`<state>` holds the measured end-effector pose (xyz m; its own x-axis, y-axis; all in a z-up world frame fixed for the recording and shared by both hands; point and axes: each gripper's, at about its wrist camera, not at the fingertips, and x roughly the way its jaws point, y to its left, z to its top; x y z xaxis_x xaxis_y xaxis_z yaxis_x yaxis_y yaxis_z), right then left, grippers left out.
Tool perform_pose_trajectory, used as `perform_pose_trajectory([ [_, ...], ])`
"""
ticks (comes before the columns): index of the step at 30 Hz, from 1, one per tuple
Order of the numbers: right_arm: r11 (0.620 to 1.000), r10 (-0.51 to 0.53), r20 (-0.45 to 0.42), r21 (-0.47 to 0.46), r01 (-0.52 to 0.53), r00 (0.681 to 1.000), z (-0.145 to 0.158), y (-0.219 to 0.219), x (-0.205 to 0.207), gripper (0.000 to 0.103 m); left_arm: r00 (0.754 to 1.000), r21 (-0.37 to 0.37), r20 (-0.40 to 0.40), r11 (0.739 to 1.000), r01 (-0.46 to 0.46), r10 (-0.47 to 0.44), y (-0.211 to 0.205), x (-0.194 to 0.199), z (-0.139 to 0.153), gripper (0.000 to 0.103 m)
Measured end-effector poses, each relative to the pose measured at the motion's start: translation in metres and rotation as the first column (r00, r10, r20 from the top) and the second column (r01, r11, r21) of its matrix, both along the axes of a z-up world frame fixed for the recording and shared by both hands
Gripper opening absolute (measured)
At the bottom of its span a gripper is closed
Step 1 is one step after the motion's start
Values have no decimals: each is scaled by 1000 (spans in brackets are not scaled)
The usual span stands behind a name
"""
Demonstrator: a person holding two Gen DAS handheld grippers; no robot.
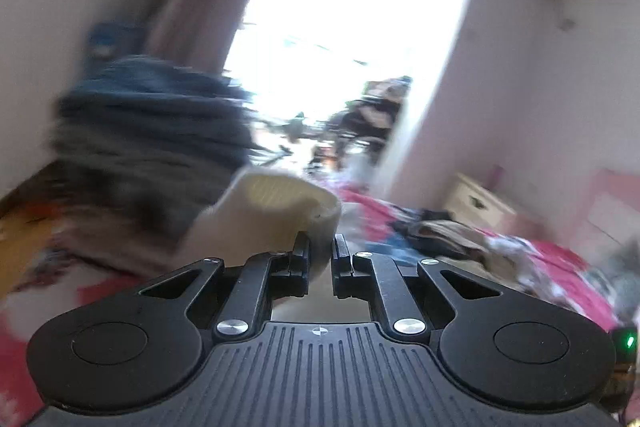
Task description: Fold clothes
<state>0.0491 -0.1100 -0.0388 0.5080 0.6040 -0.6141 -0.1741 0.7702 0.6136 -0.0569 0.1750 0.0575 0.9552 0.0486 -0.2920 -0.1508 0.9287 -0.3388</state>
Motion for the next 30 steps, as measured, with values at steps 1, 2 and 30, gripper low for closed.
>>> perform_pose_trajectory([
  [1,1000,-17,8,9,17,1000,5,-10,-2,21,999,-3,-6,999,44,-44,-11,8,-4,8],
  [2,999,-34,9,22,34,999,7,-19,-3,21,996,1,-24,996,85,-85,-23,14,-9,8],
  [30,895,74,-393,432,113,917,-61,-26,9,46,871,404,-255,772,490,-420,-150,3,-117,9],
])
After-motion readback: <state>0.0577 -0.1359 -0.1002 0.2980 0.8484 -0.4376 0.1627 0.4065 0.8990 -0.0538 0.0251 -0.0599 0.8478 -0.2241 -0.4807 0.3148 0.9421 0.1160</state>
